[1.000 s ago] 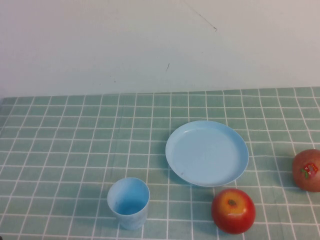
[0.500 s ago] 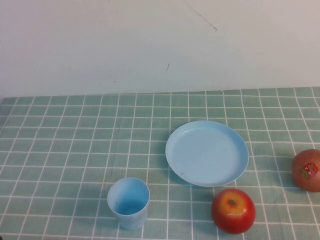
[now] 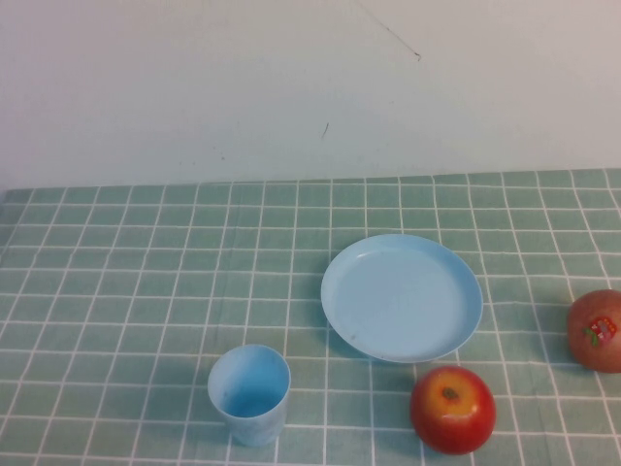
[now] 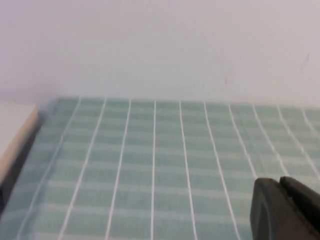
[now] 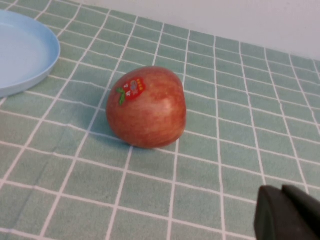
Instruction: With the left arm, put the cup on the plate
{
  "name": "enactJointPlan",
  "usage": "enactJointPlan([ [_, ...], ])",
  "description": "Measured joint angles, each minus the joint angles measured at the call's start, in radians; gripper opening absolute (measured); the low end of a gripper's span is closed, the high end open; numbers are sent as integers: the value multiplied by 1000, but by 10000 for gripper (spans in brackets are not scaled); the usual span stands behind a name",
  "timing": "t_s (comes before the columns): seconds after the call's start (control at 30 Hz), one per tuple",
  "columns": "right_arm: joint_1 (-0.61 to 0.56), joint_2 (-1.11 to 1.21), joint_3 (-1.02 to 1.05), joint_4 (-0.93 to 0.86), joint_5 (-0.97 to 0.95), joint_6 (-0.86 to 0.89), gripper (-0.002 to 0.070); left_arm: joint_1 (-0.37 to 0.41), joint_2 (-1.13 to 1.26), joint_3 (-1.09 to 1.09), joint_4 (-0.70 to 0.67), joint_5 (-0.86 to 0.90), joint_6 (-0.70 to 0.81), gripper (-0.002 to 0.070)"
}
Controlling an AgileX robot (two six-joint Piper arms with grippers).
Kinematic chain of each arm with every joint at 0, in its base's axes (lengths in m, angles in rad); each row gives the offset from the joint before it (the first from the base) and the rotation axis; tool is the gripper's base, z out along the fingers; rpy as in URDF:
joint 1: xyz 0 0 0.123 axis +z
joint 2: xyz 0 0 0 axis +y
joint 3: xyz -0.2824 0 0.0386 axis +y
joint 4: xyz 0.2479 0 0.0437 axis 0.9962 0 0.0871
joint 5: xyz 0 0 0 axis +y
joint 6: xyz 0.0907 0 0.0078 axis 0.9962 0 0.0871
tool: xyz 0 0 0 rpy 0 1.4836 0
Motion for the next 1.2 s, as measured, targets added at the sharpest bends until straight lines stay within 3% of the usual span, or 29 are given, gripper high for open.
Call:
enactJointPlan([
  [0.13,0,0,0,0,0,0,-2,0,0,4,-14,-291,-22,-3],
  [0.37,0,0,0,0,0,0,-2,0,-2,4,-34,-978,-135,-3],
  [0.47,0,0,0,0,0,0,-2,0,-2,-54,-34,-1044,-170,-3],
  [0.8,0,0,0,0,0,0,-2,0,60,-605,189,-569,-171,-3],
  [1.07,0,0,0,0,0,0,-2,0,309,-964,193,141,-171,-3],
  [1.2,0,0,0,0,0,0,-2,0,362,-982,139,299,-194,-3],
])
